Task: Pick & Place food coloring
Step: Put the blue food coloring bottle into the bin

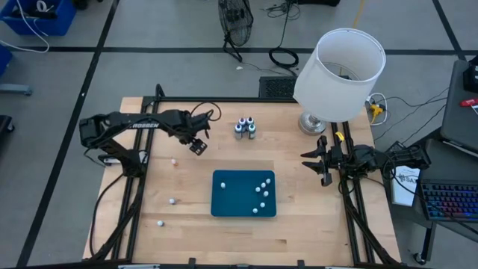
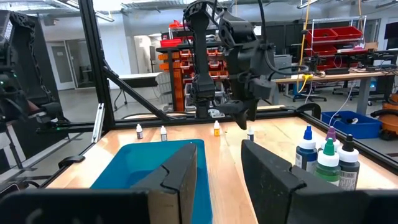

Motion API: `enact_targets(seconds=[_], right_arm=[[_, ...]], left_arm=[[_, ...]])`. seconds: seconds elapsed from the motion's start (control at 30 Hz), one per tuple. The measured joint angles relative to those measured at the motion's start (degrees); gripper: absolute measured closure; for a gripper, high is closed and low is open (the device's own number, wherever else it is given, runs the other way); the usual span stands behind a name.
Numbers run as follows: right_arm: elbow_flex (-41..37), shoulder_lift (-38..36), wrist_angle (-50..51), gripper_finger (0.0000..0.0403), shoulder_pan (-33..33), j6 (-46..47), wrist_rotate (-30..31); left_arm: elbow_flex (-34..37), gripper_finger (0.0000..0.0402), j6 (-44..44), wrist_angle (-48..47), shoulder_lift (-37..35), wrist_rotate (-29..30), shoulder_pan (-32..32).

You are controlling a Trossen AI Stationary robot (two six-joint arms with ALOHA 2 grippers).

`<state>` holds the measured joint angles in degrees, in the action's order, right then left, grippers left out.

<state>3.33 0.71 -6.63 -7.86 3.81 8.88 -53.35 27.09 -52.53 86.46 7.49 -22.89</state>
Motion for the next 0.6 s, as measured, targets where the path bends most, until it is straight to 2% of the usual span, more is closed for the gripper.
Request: enact_targets(seconds=[0.3,0.6], right_arm=[[0.0,0.0,0.0,0.0289,0.0,0.0,0.0],[0.0,0.0,0.0,0.0289,0.0,0.0,0.0]], left_arm=[[4.2,0.0117,-1.1,6.6,0.0,-2.7,-1.6],[5.3,0.0117,-0.8,7.9,0.0,-1.5,-3.2]])
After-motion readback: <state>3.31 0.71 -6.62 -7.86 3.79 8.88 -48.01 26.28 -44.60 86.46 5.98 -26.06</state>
